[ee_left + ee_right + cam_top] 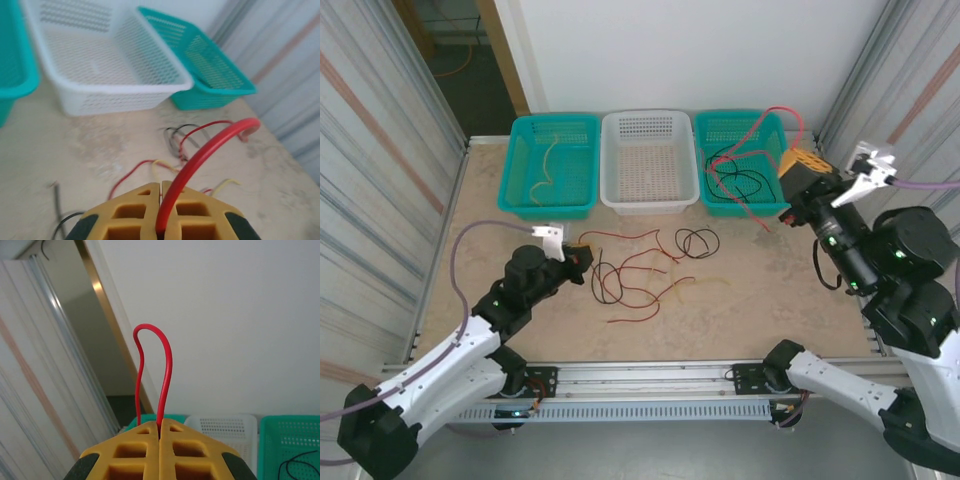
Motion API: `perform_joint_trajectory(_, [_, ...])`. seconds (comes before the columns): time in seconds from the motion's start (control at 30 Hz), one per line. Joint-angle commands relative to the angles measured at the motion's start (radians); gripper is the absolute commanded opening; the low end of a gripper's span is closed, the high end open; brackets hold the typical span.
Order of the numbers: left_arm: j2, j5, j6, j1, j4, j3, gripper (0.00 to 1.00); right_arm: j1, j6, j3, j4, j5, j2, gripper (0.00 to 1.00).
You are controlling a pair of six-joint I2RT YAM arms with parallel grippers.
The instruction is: Untangle the cables
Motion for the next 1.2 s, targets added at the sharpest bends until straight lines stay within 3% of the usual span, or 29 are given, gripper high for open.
perform_joint_trajectory(0.0, [-0.029,0.055,0.070,-0.046,0.007,0.088,0.00,0.006,-0.013,0.013,-0.010,-0.043,0.008,0.00])
perform_joint_trajectory(0.27, [-0.034,0.042,0.098,-0.069,-0.024,0.136,0.00,-0.022,0.031,-0.008,-0.023,-0.102,0.059,0.00])
perform_joint_trajectory(0.53, [-0.049,0.062,0.034,-0.070,0.018,0.056,0.00,-0.182,0.139,-0.020,-0.034,-0.294,0.145,0.00])
perform_joint_trajectory(0.87, [-0.063,0.028,0.025,-0.070,-0.001,0.060,0.00,-0.339,0.197,0.094,0.019,-0.506,0.498,0.00])
perform_joint_trajectory(1.13, [-0.060,0.033,0.026,-0.072,-0.036,0.109,0.00,-0.362,0.257,0.212,0.126,-0.592,0.808,0.00])
perform_joint_trajectory(1.17, [-0.059,0.028,0.021,-0.073,-0.046,0.118,0.00,-0.368,0.263,0.247,0.117,-0.616,0.852,0.07])
